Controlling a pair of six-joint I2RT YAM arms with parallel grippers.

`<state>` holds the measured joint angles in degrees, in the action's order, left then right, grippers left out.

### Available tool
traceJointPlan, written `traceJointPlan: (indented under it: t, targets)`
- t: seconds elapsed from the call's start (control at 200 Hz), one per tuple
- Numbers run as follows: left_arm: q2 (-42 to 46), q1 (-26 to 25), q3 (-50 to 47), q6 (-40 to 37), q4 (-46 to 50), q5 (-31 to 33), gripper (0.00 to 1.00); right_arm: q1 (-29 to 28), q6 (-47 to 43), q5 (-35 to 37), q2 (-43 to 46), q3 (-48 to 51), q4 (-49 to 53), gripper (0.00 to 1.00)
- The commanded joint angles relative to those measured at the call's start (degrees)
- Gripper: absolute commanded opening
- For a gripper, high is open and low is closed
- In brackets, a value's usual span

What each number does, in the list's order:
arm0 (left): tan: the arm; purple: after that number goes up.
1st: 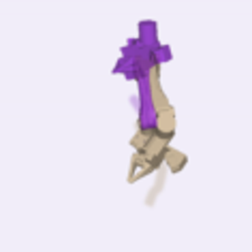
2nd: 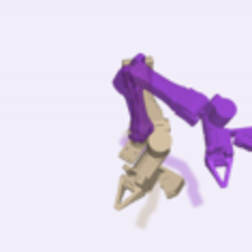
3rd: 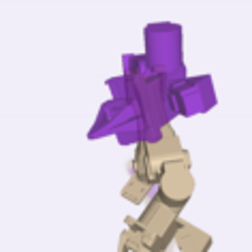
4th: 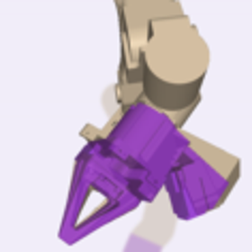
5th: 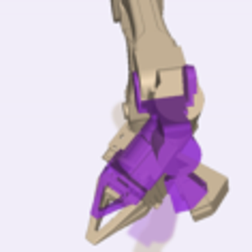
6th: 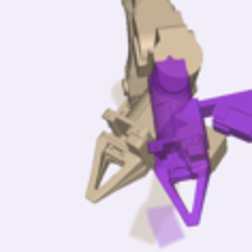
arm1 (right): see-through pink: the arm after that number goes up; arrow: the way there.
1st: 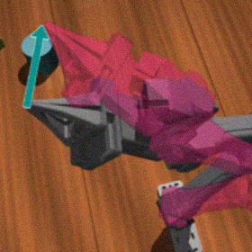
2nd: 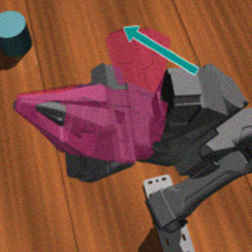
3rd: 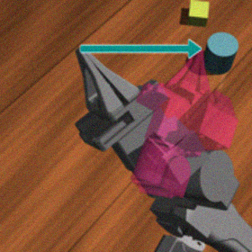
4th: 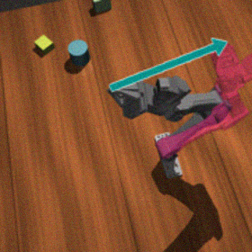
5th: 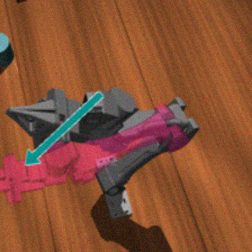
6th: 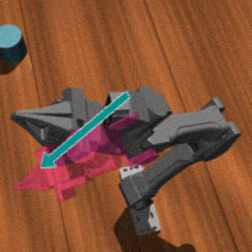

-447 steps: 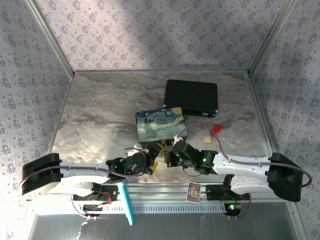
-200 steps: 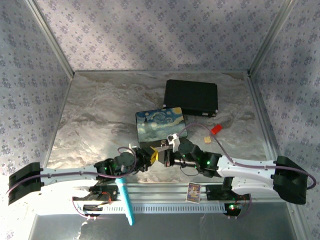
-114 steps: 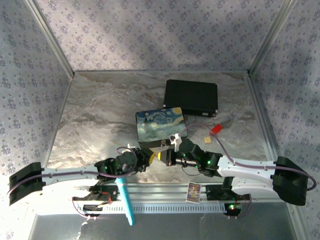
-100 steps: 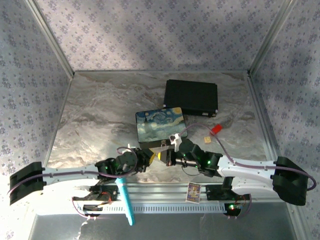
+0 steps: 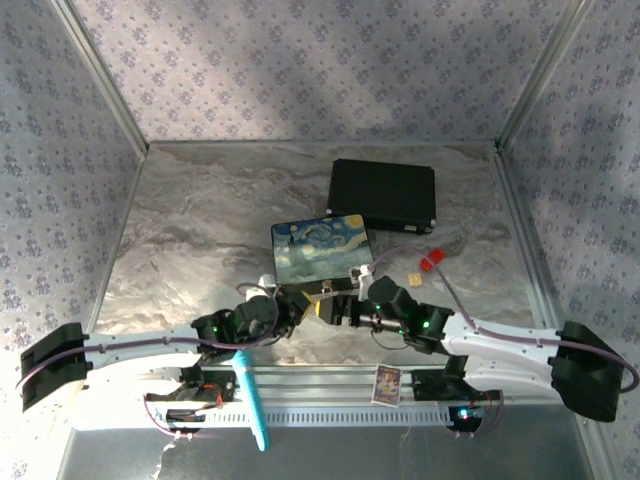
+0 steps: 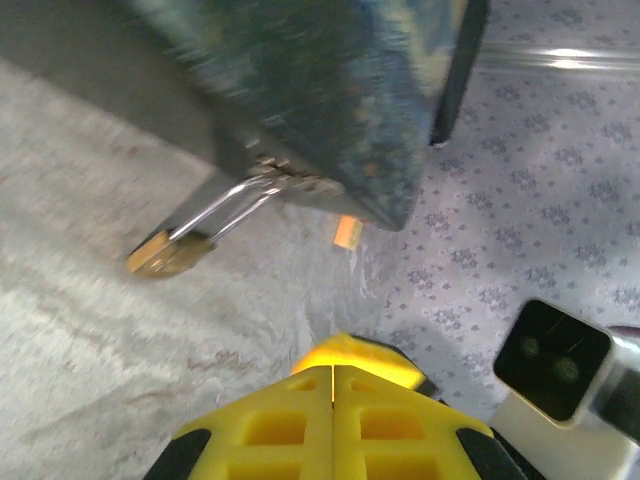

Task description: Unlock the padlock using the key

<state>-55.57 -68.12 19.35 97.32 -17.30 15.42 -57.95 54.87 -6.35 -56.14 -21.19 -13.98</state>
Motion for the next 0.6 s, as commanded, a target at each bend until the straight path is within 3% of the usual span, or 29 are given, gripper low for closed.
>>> traceJointPlan:
  t: [0.0,0.18,0.26,0.595]
  targets:
    - [0.0,1.3,2.3,-15.5,-1.0,0.8,0.0,4.0,-1.1,-5.1,4.6,1.9,-2.1,0.91]
    - [0.5,2.6,1.3,-27.4,-13.4,-5.1,0.0,9.1,1.2,-14.5,10.3,6.5,-14.8,0.84]
    - [1.5,2.6,2.0,-31.2,-15.1,-7.9,0.0,10.1,1.8,-16.8,11.5,7.2,-17.1,0.73]
    - [-0.2,2.5,3.0,-31.8,-23.9,-12.6,0.0,10.2,2.9,-21.2,9.7,6.3,-24.2,0.53]
